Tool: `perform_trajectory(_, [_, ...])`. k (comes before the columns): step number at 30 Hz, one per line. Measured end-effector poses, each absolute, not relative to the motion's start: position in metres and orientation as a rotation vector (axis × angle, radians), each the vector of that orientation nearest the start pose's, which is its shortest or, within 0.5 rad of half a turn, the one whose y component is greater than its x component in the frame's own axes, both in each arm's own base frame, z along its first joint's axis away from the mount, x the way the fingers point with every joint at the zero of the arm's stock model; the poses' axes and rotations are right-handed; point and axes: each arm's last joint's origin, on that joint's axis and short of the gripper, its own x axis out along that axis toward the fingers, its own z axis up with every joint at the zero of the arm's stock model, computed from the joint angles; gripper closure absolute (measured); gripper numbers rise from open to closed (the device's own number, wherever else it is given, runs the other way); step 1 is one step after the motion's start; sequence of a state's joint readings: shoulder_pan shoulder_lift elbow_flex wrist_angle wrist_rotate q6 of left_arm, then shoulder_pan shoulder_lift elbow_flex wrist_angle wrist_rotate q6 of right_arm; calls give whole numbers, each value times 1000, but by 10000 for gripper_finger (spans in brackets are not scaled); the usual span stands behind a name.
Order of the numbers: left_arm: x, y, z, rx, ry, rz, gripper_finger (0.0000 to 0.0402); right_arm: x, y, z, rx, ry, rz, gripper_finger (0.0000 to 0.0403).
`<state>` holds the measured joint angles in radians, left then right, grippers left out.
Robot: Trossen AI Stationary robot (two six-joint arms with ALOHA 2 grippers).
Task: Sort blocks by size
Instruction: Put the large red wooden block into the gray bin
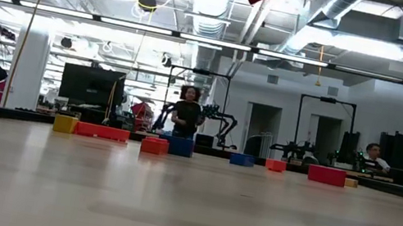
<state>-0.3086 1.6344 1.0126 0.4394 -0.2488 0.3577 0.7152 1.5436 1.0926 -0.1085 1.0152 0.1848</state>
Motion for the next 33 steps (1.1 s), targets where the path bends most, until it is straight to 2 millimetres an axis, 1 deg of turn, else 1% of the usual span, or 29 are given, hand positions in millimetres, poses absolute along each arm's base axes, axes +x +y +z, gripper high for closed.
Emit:
perform_trajectory(4, [349, -107, 254, 406, 165, -97, 348, 266, 198, 270, -249, 338, -316, 101])
perform_trajectory(9, [349, -108, 257, 393, 133, -94, 348, 273, 197, 261, -281, 366, -309, 101])
perform_trajectory(12, [349, -109, 258, 386, 126, -93, 348, 275, 195, 260, -297, 372, -307, 102])
perform_trajectory(16, [349, -110, 257, 388, 126, -97, 347, 276, 194, 261, -298, 369, -311, 116])
perform_trajectory(19, [349, -110, 258, 388, 126, -97, 347, 276, 194, 261, -299, 368, -310, 137])
perform_trajectory(21, [349, -110, 257, 388, 128, -96, 347, 277, 193, 261, -295, 368, -308, 158])
perform_trajectory(26, [349, -110, 257, 387, 130, -99, 347, 277, 193, 261, -294, 370, -309, 234])
perform_trajectory(29, [349, -110, 257, 352, 135, -96, 343, 277, 192, 261, -296, 371, -313, 278])
perform_trajectory(31, [349, -109, 256, 320, 145, -79, 330, 277, 192, 261, -295, 371, -314, 280])
perform_trajectory(33, [349, -108, 255, 320, 162, -56, 306, 277, 192, 259, -297, 381, -316, 280])
